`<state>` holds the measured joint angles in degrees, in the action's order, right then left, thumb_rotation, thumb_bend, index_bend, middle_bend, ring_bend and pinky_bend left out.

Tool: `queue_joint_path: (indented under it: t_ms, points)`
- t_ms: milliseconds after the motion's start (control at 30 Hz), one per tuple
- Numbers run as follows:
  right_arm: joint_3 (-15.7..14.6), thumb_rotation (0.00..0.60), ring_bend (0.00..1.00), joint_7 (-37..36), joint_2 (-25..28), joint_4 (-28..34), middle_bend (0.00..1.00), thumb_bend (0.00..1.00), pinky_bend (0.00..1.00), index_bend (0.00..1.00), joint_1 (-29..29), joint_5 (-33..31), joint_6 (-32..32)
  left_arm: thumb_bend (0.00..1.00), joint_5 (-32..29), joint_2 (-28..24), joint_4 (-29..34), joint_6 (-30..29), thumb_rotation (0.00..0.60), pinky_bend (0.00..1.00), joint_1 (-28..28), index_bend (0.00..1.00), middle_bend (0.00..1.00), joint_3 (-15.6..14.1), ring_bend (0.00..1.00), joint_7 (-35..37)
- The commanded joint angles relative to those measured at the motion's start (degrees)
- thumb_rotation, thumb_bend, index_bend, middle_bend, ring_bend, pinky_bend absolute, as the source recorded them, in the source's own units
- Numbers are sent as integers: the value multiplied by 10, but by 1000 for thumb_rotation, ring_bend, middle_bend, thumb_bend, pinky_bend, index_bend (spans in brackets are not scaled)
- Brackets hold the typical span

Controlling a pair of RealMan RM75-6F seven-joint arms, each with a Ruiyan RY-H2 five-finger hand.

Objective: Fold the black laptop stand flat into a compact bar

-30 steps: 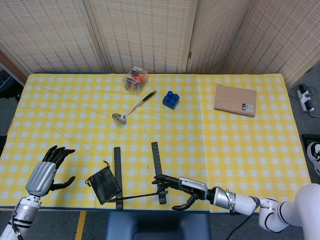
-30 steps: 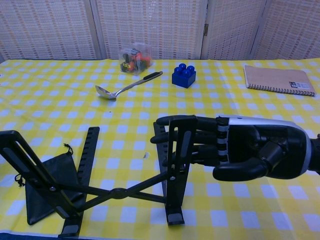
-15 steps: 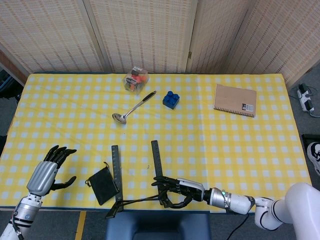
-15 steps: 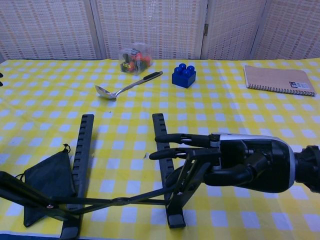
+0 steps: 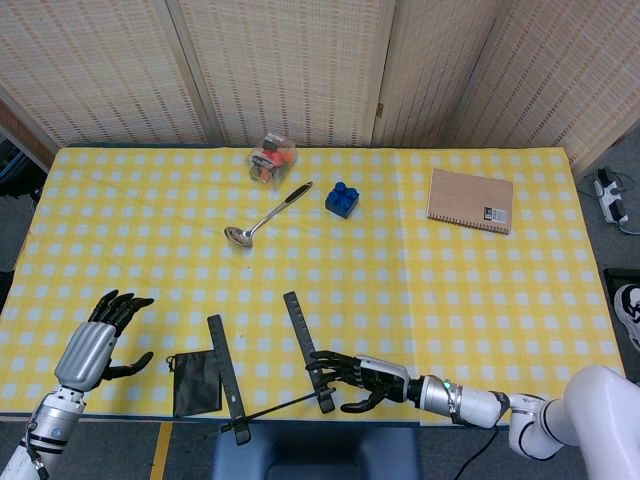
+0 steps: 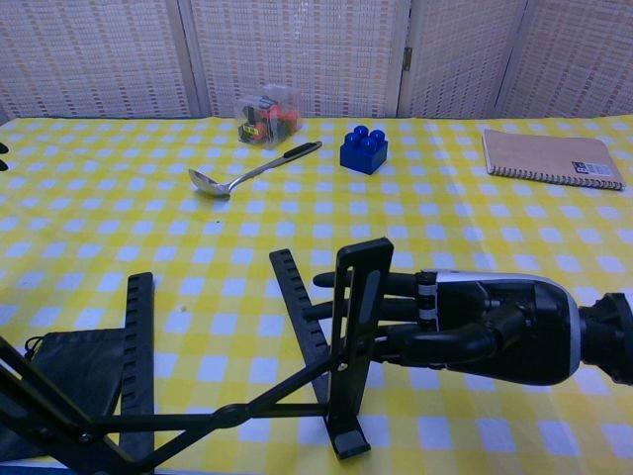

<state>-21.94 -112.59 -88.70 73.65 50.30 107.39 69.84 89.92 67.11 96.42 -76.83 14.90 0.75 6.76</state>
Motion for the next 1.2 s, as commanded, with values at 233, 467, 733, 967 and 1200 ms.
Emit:
queue_joint_path:
  t_ms: [233,467,733,967,1200]
  points:
    - [33,600,197,125,45,39,108,313,0,0,-22,-15,50,307,6,-6,-1,-2,600,9,3,200,227,0,130,25]
    - [57,600,196,195,116,103,108,315,0,0,-31,-39,71,296,48,-27,-9,-10,600,12,19,196,227,-2,128,154]
    - [76,600,196,192,153,120,108,314,0,0,-49,-56,87,197,146,-61,-44,18,600,36,82,200,227,-34,123,338]
    - [87,600,198,180,172,124,108,314,0,0,-61,-60,93,169,214,-77,-54,40,600,40,135,213,227,-65,124,401]
    - [100,600,198,172,184,130,108,314,0,0,-69,-62,93,167,268,-82,-32,72,600,31,179,197,227,-96,117,385]
